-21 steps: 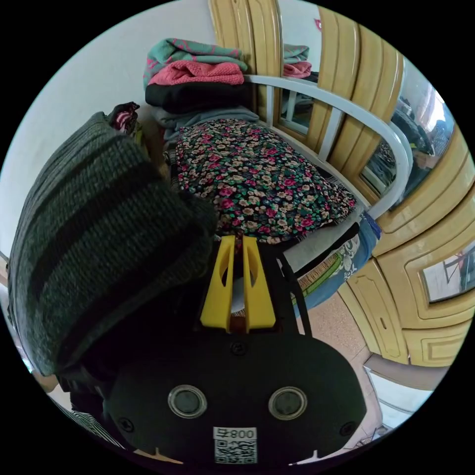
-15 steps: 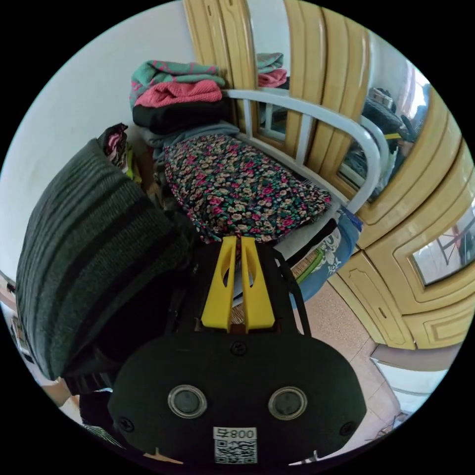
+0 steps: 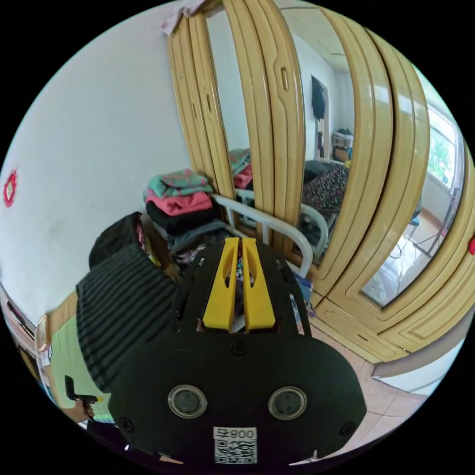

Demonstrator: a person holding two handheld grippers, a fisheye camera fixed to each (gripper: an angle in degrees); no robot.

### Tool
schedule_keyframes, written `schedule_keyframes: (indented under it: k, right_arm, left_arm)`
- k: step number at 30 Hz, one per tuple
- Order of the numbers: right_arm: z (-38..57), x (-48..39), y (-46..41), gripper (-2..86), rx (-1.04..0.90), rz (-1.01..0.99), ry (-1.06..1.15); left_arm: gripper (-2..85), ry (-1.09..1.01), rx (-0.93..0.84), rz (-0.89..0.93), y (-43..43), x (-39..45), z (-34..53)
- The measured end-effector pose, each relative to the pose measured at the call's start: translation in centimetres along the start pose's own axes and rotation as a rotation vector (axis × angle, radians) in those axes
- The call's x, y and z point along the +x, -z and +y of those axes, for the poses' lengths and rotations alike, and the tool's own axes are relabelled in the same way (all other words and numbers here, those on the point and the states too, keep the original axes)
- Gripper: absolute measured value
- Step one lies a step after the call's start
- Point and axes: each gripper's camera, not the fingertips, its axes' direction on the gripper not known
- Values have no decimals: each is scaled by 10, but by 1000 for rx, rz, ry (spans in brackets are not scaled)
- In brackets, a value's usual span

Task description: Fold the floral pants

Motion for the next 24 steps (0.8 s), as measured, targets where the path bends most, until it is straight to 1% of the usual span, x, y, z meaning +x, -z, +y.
schedule_keyframes:
  k: [2, 6, 8, 9, 11, 12, 14, 15, 17, 19, 24]
  right_arm:
    - [-22, -23, 55, 6, 75, -62, 23]
    - [-53, -70, 138, 5, 157, -165, 83]
    - [-67, -105, 199, 4, 218, -262, 134]
    - [-70, -114, 215, 4, 232, -294, 148]
    - [-75, -154, 277, 4, 278, -426, 224]
    - [-75, -166, 293, 4, 287, -451, 248]
    - [-62, -218, 349, 5, 316, -536, 355]
    - [-56, -231, 360, 5, 318, -560, 379]
    - [-30, -281, 394, 5, 303, -674, 461]
    - [-7, -318, 405, 5, 273, -754, 505]
    - [71, -412, 387, 4, 131, -1013, 522]
  left_arm:
    - [1, -19, 9, 16, 6, 3, 14]
    - [2, -75, 33, 68, 23, 15, 48]
    - [3, -107, 48, 95, 31, 22, 64]
    - [5, -127, 59, 120, 37, 27, 75]
    - [8, -169, 78, 164, 47, 37, 93]
    - [11, -202, 88, 191, 54, 45, 105]
    - [18, -262, 98, 228, 64, 59, 122]
    - [28, -312, 109, 246, 72, 70, 134]
    - [50, -400, 131, 249, 86, 92, 152]
    - [81, -538, 164, 213, 108, 126, 176]
    - [111, -814, 287, 61, 156, 192, 243]
